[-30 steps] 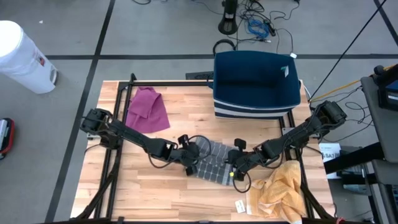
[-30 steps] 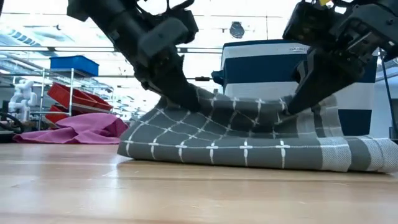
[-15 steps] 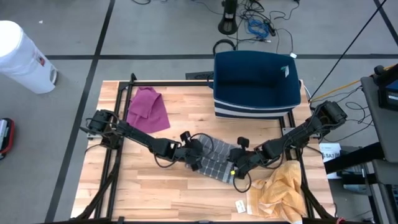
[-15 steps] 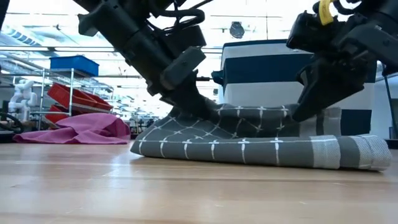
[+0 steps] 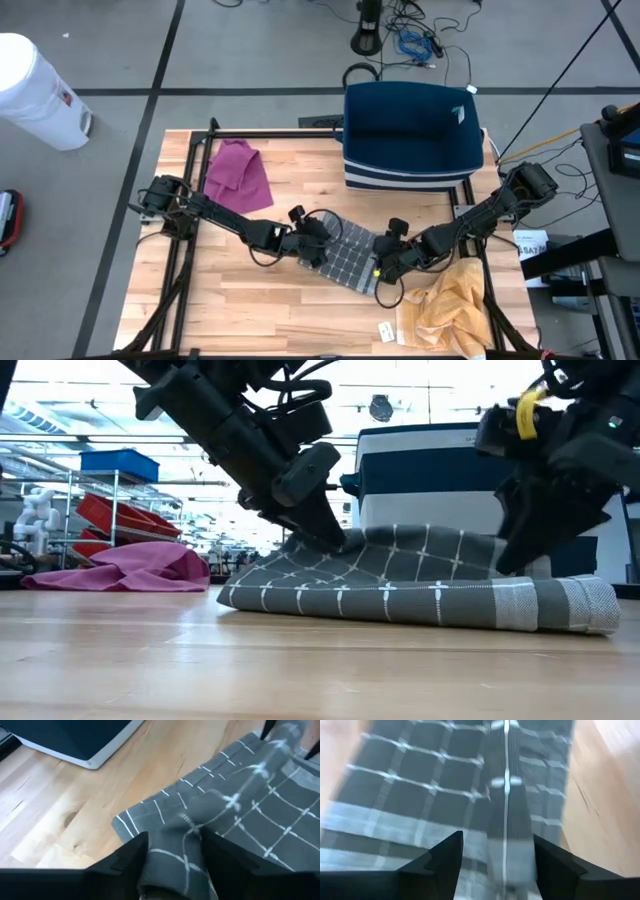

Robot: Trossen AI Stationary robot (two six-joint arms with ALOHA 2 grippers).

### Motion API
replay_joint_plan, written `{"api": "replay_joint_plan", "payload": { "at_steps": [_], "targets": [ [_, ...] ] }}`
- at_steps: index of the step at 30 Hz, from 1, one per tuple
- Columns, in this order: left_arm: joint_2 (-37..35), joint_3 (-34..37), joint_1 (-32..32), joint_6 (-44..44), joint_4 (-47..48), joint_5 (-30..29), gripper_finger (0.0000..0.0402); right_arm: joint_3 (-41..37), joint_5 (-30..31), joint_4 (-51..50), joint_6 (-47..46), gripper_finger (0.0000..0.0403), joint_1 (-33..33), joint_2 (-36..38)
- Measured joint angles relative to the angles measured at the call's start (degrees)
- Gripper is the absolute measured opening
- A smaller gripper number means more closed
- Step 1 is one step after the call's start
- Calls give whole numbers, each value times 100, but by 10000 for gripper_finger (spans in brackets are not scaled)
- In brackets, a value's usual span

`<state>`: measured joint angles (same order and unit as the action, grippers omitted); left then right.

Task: Fold towel
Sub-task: Fold the gray checkered towel

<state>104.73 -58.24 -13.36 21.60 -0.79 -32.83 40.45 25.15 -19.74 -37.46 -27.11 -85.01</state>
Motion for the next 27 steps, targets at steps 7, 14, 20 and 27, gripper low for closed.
{"api": "replay_joint_plan", "payload": {
  "at_steps": [7,14,20,27],
  "targets": [
    [0,0,80,-10,-27,-22,237,0,55,-376,-378,205,-34,2],
    [0,0,81,-16,-21,59,245,0,125,-651,-655,204,-37,4],
    [66,0,126,-62,101,258,245,9,145,-785,-752,203,-53,49],
    [266,0,281,-71,23,109,245,11,508,-1729,-1336,203,-114,374]
  ]
}}
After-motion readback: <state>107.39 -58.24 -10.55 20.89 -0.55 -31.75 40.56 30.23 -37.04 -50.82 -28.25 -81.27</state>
